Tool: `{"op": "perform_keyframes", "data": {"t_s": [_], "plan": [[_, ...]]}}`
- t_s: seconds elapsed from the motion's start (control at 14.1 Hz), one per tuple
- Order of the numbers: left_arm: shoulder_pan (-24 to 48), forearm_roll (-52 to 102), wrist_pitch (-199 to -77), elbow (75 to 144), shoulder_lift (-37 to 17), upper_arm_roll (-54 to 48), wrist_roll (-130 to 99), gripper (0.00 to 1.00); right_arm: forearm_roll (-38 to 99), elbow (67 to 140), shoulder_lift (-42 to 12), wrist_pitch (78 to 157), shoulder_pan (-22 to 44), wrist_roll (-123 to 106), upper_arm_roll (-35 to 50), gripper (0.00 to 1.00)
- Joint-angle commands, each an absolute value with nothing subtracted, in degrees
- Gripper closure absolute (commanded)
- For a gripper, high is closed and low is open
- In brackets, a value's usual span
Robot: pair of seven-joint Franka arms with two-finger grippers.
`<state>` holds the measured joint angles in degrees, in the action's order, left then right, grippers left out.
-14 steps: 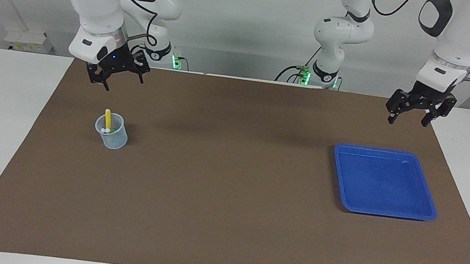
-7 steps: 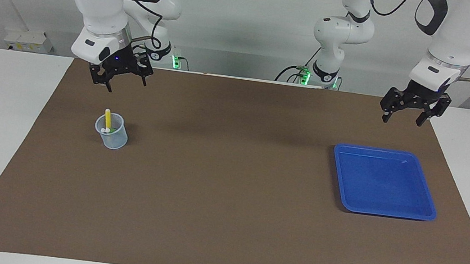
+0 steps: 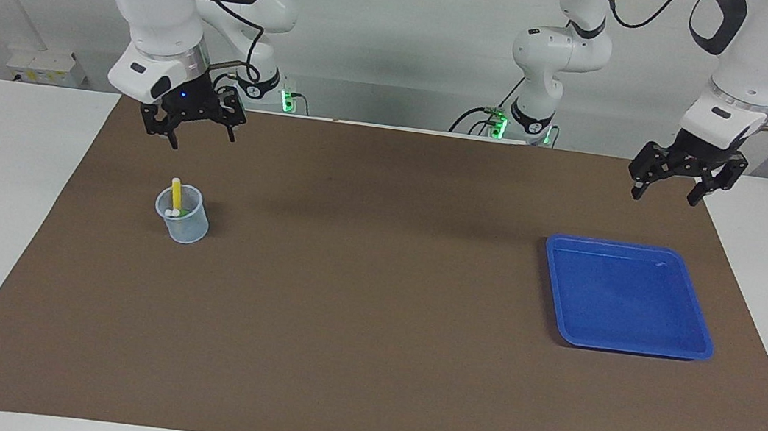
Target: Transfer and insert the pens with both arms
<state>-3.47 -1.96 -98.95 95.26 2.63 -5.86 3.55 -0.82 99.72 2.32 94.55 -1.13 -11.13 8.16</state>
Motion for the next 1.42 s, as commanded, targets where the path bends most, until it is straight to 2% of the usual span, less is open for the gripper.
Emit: {"op": "perform_keyframes", "data": {"t_s": [0.0, 1.35], "plan": [[-1.85, -2.29, -97.12, 93.08, 1.41, -4.48, 3.43, 0.00, -0.97, 98.00, 1.49, 94.75, -0.97, -9.84, 8.09, 0.00], [-2.20, -2.02, -96.68, 93.52, 1.84, -3.25, 3.08, 0.00, -0.44, 95.98, 1.49, 92.64, -0.97, -7.73, 8.17, 0.00]]}}
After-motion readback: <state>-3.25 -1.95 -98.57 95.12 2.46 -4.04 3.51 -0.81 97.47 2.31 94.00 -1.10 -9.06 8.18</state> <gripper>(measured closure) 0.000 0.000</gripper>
